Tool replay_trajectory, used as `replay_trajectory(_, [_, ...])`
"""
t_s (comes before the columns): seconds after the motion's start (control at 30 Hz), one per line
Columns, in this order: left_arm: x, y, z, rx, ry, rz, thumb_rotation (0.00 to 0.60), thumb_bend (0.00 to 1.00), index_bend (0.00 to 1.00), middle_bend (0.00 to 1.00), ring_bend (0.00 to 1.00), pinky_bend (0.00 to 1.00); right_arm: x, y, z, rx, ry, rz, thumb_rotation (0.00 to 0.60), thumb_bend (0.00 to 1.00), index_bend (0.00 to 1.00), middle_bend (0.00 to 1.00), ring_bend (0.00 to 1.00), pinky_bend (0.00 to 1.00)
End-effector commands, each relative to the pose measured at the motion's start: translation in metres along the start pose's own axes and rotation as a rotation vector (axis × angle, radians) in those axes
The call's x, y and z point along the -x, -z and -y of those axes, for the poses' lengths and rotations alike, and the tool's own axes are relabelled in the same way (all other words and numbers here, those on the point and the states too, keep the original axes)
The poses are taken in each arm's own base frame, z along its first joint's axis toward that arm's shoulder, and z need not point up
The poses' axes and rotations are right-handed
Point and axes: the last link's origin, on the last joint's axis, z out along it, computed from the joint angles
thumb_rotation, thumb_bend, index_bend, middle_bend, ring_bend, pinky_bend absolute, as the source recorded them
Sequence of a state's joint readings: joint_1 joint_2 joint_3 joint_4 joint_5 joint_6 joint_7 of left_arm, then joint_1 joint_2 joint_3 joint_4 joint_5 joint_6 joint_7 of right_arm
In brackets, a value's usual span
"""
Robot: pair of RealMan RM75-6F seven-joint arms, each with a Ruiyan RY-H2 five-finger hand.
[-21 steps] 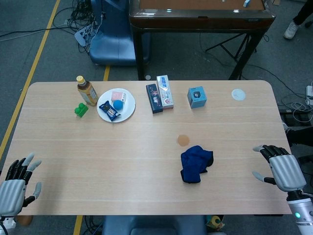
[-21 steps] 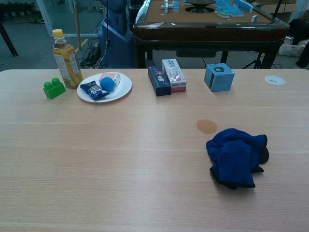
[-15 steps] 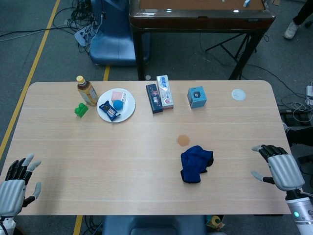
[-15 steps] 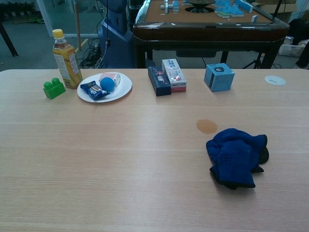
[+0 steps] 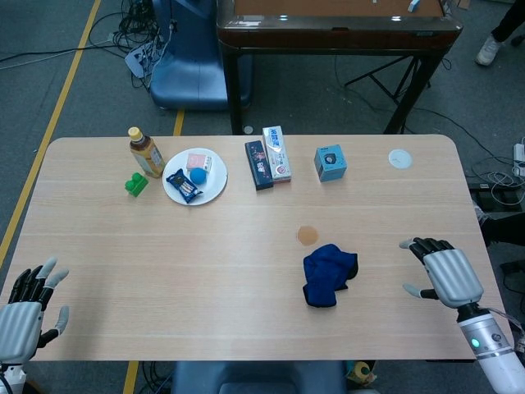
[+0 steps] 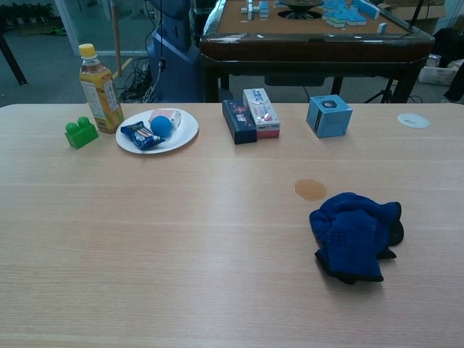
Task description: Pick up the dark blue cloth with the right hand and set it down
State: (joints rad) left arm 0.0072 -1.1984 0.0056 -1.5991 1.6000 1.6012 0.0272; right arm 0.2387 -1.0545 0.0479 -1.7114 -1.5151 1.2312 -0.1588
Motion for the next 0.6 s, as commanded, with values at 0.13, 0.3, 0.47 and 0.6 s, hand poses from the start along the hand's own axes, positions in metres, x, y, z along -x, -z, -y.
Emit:
replay_trajectory(0.13, [-0.001,0.002,0.0,-0.003,0.0,-0.002,0.6,0.44,0.17,0.0,0.05,0.0,0.01,-0.037,0.022,-0.049,-0.014,0.103,0.6,0.12,0.21,0.26,0.27,0.34])
replay_trajectory(0.3, [-0.001,0.003,0.001,-0.006,-0.001,0.001,0.6,0.44,0.17,0.0,0.05,0.0,0.022,-0.059,0.042,-0.085,-0.019,0.173,0.6,0.07,0.16,0.23,0.26,0.34])
replay_trajectory(0.47, [0.0,0.003,0.001,-0.004,-0.001,0.003,0.6,0.44,0.17,0.0,0.05,0.0,0.038,-0.078,0.055,-0.096,-0.026,0.234,0.6,0.05,0.16,0.23,0.26,0.34])
replay_trajectory(0.6, [0.0,0.002,0.001,-0.001,-0.001,0.004,0.6,0.44,0.17,0.0,0.05,0.0,0.051,-0.09,0.062,-0.1,-0.018,0.268,0.6,0.05,0.16,0.23,0.25,0.34])
